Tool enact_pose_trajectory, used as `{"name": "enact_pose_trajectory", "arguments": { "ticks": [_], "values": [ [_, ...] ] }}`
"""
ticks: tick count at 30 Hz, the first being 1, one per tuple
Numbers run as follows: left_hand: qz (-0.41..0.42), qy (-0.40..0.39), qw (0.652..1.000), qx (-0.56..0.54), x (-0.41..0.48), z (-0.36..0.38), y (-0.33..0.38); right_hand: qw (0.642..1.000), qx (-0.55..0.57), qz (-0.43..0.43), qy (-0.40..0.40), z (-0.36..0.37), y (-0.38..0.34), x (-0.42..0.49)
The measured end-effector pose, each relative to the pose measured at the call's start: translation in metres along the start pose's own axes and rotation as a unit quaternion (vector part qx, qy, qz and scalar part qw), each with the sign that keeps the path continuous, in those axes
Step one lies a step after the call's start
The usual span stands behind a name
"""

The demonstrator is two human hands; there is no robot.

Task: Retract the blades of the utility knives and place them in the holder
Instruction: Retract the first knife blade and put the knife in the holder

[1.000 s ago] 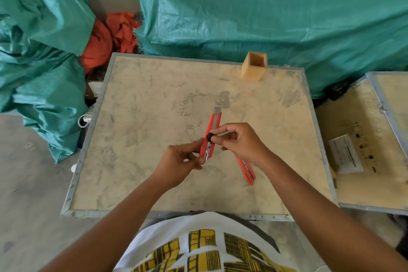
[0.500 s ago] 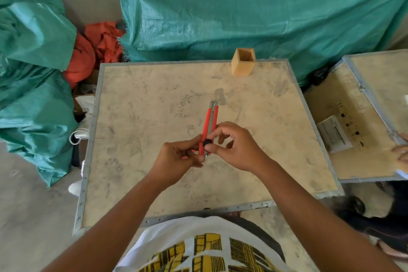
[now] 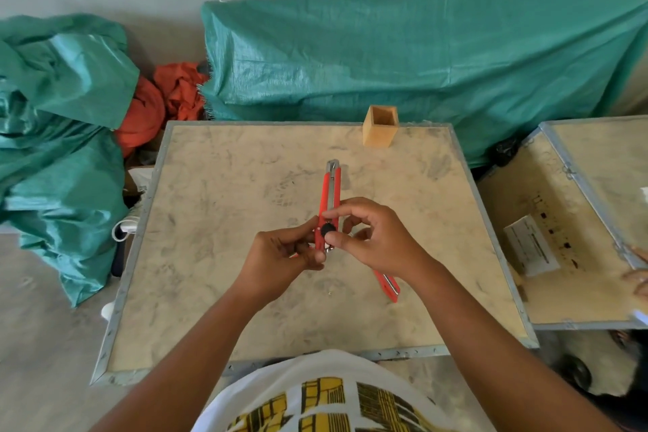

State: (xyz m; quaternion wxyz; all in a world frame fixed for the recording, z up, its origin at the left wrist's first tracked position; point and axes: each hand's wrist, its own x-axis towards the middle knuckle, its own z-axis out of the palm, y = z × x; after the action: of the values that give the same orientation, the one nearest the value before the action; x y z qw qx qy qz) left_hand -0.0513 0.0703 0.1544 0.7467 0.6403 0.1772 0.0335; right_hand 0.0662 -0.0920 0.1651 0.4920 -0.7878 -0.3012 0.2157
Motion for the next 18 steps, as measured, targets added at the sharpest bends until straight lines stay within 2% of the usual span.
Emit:
{"name": "enact_pose_trajectory", "arguments": {
  "ticks": [7,11,18],
  "values": [
    [0.022,-0.005,1.000,0.020,0.018,0.029,0.008,0.997,0.008,-0.034,0.073,-0.025,0.005,0.001],
    [0.027,-0.004,0.999,0.042,0.037,0.044,0.009,0.994,0.088,0.011,0.068,-0.048,0.014,0.015],
    [0.031,-0.014,0.991,0.129,0.114,0.069,0.026,0.990,0.085,0.028,0.107,-0.103,0.041,0.070]
  ]
}}
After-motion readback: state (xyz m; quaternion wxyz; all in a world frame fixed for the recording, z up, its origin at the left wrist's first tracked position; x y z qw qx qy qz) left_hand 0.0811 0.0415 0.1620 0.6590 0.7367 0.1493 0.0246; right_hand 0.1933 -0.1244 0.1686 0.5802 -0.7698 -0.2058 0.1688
